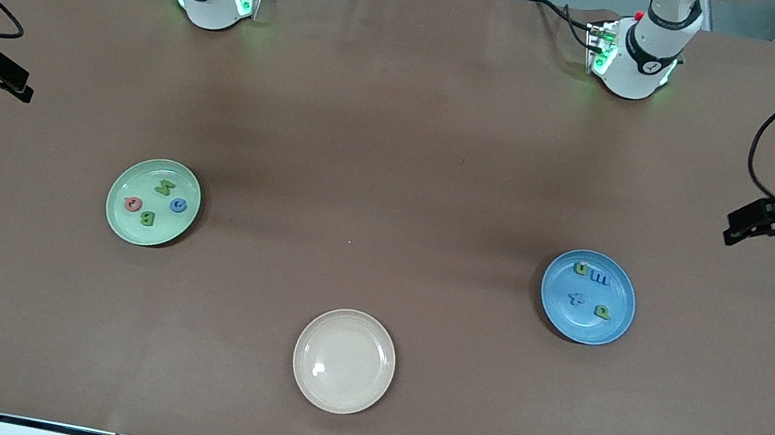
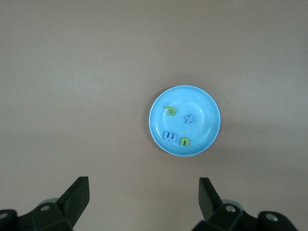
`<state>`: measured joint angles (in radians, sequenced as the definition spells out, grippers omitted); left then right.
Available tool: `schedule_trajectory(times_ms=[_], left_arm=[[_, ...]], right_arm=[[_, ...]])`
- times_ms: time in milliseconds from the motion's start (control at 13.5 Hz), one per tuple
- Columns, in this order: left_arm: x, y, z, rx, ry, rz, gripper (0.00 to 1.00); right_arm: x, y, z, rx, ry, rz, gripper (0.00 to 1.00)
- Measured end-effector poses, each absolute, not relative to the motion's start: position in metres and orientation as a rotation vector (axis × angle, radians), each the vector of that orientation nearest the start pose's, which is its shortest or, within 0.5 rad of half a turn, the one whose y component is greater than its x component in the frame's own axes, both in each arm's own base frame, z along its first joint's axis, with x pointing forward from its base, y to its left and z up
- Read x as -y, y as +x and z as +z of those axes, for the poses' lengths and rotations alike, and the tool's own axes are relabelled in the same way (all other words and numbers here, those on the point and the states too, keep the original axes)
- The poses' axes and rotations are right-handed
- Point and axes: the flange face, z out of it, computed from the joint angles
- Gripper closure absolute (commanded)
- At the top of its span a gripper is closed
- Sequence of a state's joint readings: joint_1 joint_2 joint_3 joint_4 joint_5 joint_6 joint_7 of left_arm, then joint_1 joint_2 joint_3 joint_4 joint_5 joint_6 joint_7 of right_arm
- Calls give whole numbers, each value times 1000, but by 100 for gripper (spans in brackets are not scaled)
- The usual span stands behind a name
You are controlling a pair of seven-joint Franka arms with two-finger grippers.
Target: Sort upper and lower case letters into plates
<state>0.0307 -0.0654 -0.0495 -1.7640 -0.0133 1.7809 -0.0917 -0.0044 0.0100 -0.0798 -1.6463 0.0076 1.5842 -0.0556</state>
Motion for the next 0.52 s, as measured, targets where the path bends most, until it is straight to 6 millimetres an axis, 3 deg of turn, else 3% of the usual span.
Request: schedule_trajectory(times_ms=[222,517], left_arm=[[16,543,639,101,-3150,-204,0],[16,544,656,102,-3148,-257,0]], right_arm=[[46,548,593,-45,-3127,100,0],[43,544,597,-38,-3124,112,0]])
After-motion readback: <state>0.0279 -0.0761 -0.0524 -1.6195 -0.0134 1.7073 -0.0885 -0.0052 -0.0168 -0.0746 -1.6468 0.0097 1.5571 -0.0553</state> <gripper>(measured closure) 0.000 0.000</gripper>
